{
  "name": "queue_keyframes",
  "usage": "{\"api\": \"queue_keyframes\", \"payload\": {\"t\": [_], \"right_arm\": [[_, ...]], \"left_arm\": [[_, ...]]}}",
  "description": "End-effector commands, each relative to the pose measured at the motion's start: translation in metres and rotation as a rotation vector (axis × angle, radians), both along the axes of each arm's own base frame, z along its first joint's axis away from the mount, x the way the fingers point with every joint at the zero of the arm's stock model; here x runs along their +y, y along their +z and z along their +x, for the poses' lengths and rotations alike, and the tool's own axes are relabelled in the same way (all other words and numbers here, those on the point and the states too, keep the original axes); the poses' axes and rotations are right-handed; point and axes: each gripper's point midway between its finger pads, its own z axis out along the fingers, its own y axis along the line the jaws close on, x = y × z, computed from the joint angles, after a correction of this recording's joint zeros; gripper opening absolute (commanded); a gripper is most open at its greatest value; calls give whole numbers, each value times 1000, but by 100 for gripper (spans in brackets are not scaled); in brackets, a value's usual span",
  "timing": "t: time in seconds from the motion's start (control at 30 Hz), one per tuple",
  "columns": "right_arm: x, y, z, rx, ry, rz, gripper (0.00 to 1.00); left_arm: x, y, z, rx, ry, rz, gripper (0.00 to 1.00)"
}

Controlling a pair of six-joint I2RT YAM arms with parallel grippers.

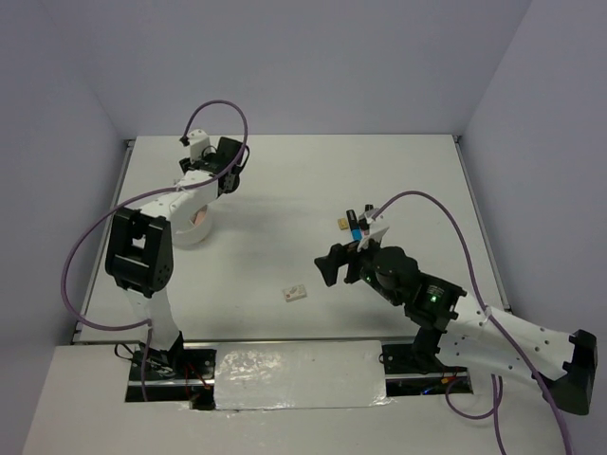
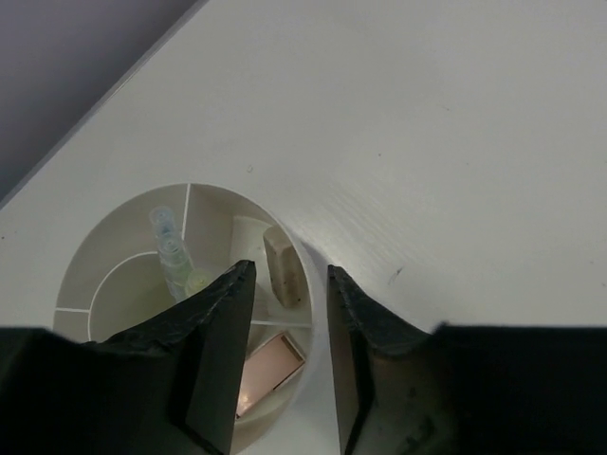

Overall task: Sort the stationery into containers
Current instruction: Place the stationery in the storage box, then pick up the stationery from the center of the board.

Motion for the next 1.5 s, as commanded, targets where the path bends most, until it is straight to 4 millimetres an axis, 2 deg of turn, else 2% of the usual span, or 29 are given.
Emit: {"api": "queue_keyframes", "payload": {"t": [0.0, 0.07, 0.13, 0.17, 0.27, 0.3, 0.33, 0.37, 0.4, 0.43, 0.47, 0.5, 0.53, 0.57, 0.6, 0.63, 0.67, 0.7, 0.73, 0.77, 0.8, 0.83, 0.9, 0.93, 1.07, 1.17, 1.47], "right_arm": [[1, -7, 16, 43, -30, -10, 100], [-1, -19, 26, 108, -55, -28, 100], [-9, -40, 44, 194, -102, -65, 100], [-13, -56, 53, 239, -127, -103, 100], [-14, -63, 71, 264, -141, -131, 99], [-17, -56, 84, 261, -156, -131, 98], [-17, -74, 93, 302, -160, -194, 97], [-23, -85, 97, 339, -176, -246, 93], [-22, -76, 112, 329, -191, -266, 88], [-31, -96, 124, 380, -226, -320, 84], [-33, -101, 130, 396, -225, -343, 76], [-30, -96, 142, 383, -221, -351, 73], [-37, -113, 151, 429, -239, -386, 70], [-38, -118, 154, 453, -236, -406, 67], [-36, -114, 166, 444, -237, -410, 67], [-41, -129, 170, 488, -248, -441, 66], [-39, -126, 178, 480, -248, -443, 66], [-39, -130, 181, 486, -247, -448, 66], [-40, -134, 183, 496, -253, -458, 66], [-38, -141, 184, 507, -248, -467, 66], [-39, -140, 187, 502, -249, -469, 66], [-39, -142, 188, 504, -254, -475, 65], [-37, -148, 190, 514, -239, -480, 64], [-37, -149, 191, 517, -243, -487, 64], [-45, -167, 193, 546, -263, -533, 63], [-52, -174, 193, 555, -275, -544, 62], [-54, -190, 197, 584, -258, -546, 60]], "left_arm": [[-15, 50, 22, -120, -81, -87, 51], [-30, 56, 31, -120, -162, -142, 57], [-45, 67, 42, -143, -233, -194, 64], [-58, 72, 48, -150, -297, -242, 66], [-81, 80, 48, -151, -388, -332, 73], [-86, 83, 46, -155, -412, -351, 74], [-92, 95, 42, -182, -441, -380, 76], [-99, 96, 38, -191, -474, -410, 78], [-117, 98, 34, -190, -557, -482, 81], [-127, 116, 24, -226, -618, -516, 88], [-135, 112, 15, -214, -654, -545, 89], [-150, 115, 4, -206, -723, -584, 93], [-152, 135, -10, -246, -769, -602, 97], [-155, 126, -23, -222, -793, -622, 99], [-159, 128, -34, -220, -828, -634, 99], [-164, 131, -58, -220, -895, -665, 99], [-165, 132, -71, -212, -926, -676, 99], [-165, 146, -91, -240, -978, -682, 99], [-165, 146, -102, -240, -1006, -682, 99], [-163, 134, -115, -212, -1025, -675, 99], [-155, 139, -132, -214, -1043, -644, 100], [-151, 129, -141, -187, -1045, -630, 99], [-142, 133, -157, -198, -1087, -569, 99], [-137, 123, -163, -163, -1074, -558, 99], [-129, 111, -179, -128, -1074, -529, 99], [-132, 105, -186, -119, -1100, -548, 99], [-132, 92, -192, -95, -1109, -556, 99]]}}
